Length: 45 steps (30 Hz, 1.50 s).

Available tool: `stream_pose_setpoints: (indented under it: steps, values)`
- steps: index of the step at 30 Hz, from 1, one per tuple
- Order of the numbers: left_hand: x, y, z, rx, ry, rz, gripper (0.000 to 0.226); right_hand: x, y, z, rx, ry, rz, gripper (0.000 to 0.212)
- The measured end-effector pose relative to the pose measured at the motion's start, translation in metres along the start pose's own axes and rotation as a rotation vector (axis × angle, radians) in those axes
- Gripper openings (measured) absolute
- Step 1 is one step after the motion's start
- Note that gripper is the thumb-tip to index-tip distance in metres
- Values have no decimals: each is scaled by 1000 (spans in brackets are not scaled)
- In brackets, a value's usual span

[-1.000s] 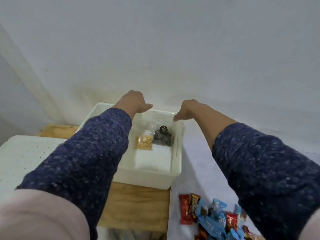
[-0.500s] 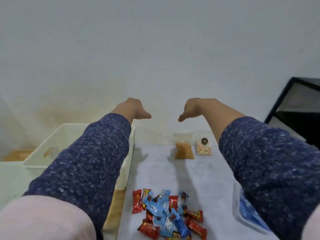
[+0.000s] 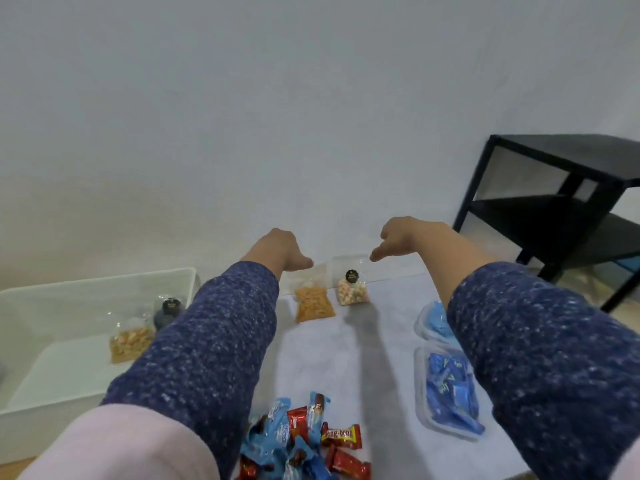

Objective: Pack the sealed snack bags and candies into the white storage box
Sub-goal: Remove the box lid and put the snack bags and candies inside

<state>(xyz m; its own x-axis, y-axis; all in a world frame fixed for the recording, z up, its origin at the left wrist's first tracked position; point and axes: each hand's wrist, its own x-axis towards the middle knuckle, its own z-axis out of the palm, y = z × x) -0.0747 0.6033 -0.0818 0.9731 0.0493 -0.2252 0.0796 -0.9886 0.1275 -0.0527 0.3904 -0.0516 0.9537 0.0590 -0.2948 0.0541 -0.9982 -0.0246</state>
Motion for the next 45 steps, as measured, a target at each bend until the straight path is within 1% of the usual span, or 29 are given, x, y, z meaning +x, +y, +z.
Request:
stream_pose_setpoints:
  steps: [3,5,7,10,13,16,19,23,26,28,30,32,34,37,40,42,45]
  values:
    - [24,12,24,15,-39,10,64,24,16,24,16,-61,8,68]
    - [43,19,43,23,-58,13,61,44,27,41,37,-91,12,71]
    - [63,25,63,24,-72,4,57,68,37,58,50,-114,-4,70]
    - [92,33,95,-11,-114,-53,57,105,48,79,51,-171,-58,65]
    - [119,41,128,-89,-144,-125,61,142,58,97,81,-231,-128,64]
    - [142,44,160,-199,-119,-192,66,181,64,120,166,-244,-178,67]
    - [161,39,188,-327,-112,-270,69,213,62,147,276,-252,-190,69]
    - [177,36,211,-451,-45,-280,67,238,59,177,500,-236,-215,64]
    - [185,34,220,-577,30,-321,64,252,54,194,617,-156,-266,58]
    - [188,31,221,-635,61,-351,62,255,50,195,681,-80,-286,46]
    - [189,30,219,-667,59,-390,60,256,47,191,723,-61,-271,37]
    - [189,29,216,-728,54,-436,58,255,44,187,732,-63,-239,36]
    - [190,26,213,-771,65,-440,54,252,41,183,735,-86,-225,40]
    - [186,19,206,-773,41,-383,50,241,33,177,717,-123,-229,49]
    - [177,9,194,-780,41,-329,48,223,22,167,725,-113,-213,54]
    - [165,-1,183,-766,71,-273,43,206,14,159,747,-78,-192,53]
    - [142,-21,163,-750,109,-173,41,175,-4,146,744,0,-171,47]
